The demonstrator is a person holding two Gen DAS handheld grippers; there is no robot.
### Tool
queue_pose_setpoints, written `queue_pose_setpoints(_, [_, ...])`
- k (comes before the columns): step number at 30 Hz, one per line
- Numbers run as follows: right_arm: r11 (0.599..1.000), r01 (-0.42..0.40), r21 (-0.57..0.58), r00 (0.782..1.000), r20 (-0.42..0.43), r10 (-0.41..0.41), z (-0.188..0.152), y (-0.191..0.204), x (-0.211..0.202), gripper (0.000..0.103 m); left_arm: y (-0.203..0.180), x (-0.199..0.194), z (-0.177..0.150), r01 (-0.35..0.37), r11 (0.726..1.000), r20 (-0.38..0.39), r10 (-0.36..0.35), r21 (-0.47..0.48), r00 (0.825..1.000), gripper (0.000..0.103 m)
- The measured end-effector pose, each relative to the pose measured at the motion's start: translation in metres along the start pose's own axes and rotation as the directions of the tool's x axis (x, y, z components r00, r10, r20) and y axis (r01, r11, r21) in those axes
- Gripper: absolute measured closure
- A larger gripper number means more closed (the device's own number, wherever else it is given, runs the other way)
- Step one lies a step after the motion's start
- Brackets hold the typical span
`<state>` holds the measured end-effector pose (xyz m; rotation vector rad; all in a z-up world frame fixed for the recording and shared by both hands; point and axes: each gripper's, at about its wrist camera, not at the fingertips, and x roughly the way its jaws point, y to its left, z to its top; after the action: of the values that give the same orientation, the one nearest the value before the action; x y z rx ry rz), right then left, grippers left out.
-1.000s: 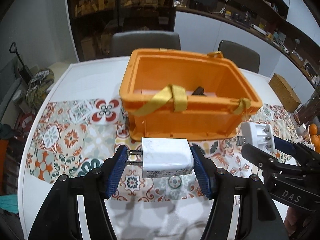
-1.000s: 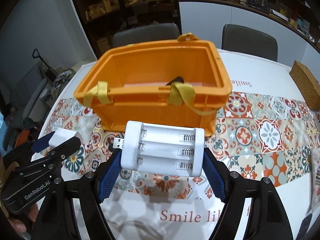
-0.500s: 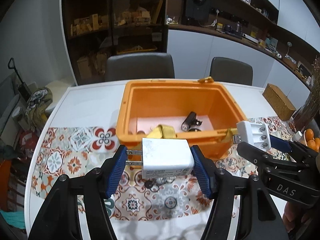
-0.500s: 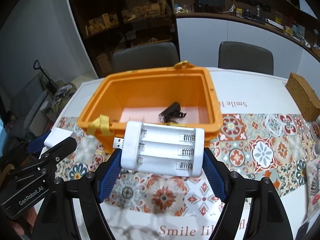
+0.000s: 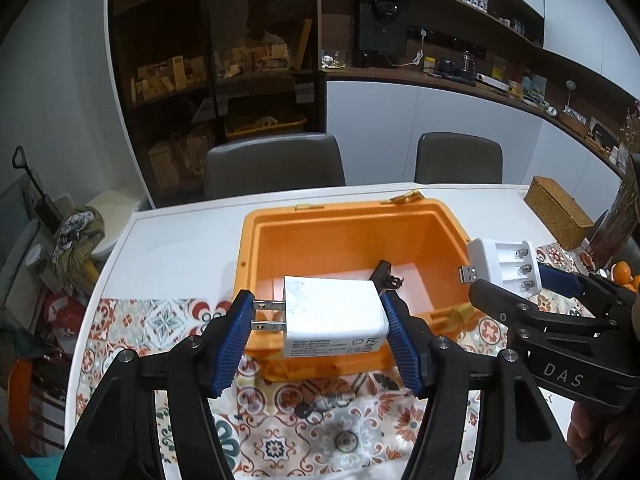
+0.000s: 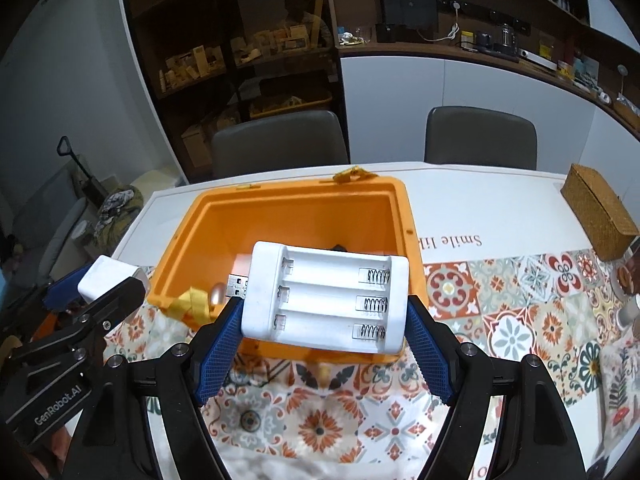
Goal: Organize rigid objects
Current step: 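Lift and carry the plug adapter and charger over the orange crate, then open the left tool dropping the plug adapter while the right tool drops the charger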
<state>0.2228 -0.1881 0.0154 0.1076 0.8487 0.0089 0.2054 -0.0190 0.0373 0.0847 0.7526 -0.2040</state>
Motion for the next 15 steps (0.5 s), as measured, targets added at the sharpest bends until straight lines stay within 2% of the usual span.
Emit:
queue_pose_setpoints(8, [1.000, 0.028, -0.001, 1.000, 0.005, -0.028, 0.020, 0.000, 0.011, 0.025, 0.001, 0.014, 0.019, -0.013, 1.000, 0.000, 0.013, 0.028, 1.000, 0.039])
queue_pose_setpoints(15, [0.998, 0.059, -0.026, 0.997, -0.054, -0.060, 0.034, 0.002, 0.032, 0.025, 0.005, 0.041, 0.029, -0.011, 1.000, -0.052, 0.013, 0.030, 0.999, 0.039])
